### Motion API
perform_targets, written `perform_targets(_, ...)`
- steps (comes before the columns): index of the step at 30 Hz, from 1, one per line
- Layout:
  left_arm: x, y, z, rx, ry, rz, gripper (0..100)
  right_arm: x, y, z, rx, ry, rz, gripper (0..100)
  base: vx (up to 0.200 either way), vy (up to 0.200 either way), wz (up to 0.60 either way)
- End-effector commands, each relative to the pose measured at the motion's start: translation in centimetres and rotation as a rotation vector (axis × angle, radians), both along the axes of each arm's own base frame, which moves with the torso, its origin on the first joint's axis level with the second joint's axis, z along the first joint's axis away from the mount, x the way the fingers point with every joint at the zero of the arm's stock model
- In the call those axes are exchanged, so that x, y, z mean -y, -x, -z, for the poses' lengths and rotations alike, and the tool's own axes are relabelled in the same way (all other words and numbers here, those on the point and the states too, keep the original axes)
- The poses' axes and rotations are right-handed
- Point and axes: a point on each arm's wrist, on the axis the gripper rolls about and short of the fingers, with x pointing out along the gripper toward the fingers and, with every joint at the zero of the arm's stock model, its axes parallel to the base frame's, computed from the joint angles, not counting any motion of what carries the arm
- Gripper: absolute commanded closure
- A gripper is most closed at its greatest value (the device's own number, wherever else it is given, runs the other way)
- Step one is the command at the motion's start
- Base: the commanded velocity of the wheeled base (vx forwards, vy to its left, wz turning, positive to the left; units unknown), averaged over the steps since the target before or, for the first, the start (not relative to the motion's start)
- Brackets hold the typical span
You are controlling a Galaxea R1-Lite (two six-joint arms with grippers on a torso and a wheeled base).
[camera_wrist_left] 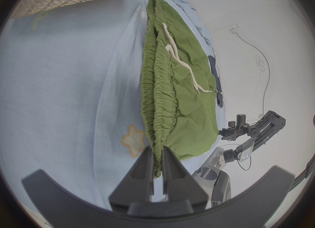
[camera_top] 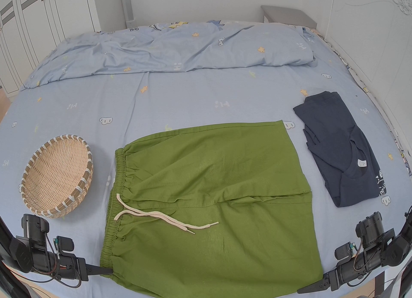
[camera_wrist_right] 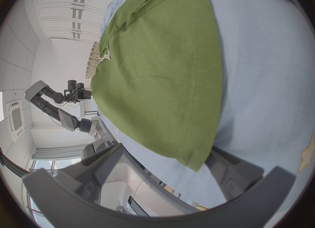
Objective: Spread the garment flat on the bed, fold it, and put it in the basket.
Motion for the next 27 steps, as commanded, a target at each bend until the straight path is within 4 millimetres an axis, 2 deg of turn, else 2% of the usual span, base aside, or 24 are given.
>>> perform_targets(1,0.0,0.1,0.1,-0.005,0.001,-0.004,100,0.1,0.5,0.2,-0.025,0.008,-0.002,100,0.0,0.0,0.0)
perform_targets(13,-0.3,0.2,-0.1,-0.002,0.001,-0.027,100,1.0,1.2,0.2,-0.086,0.057,0.052,100,0.0,0.0,0.0)
perform_targets(21,0.0,0.4,-0.1,-0.015,0.0,-0.015,100,1.0,1.5,-1.0,-0.014,0.039,0.052,100,0.0,0.0,0.0)
perform_targets(25,0.1,0.0,-1.6,0.024,0.013,-0.048,100,0.9,0.9,-2.7,0.103,0.006,0.066,100,0.0,0.0,0.0)
perform_targets(27,0.6,-1.0,-3.8,-0.008,0.062,-0.081,100,0.7,0.0,-4.2,0.143,-0.013,0.088,100,0.0,0.0,0.0)
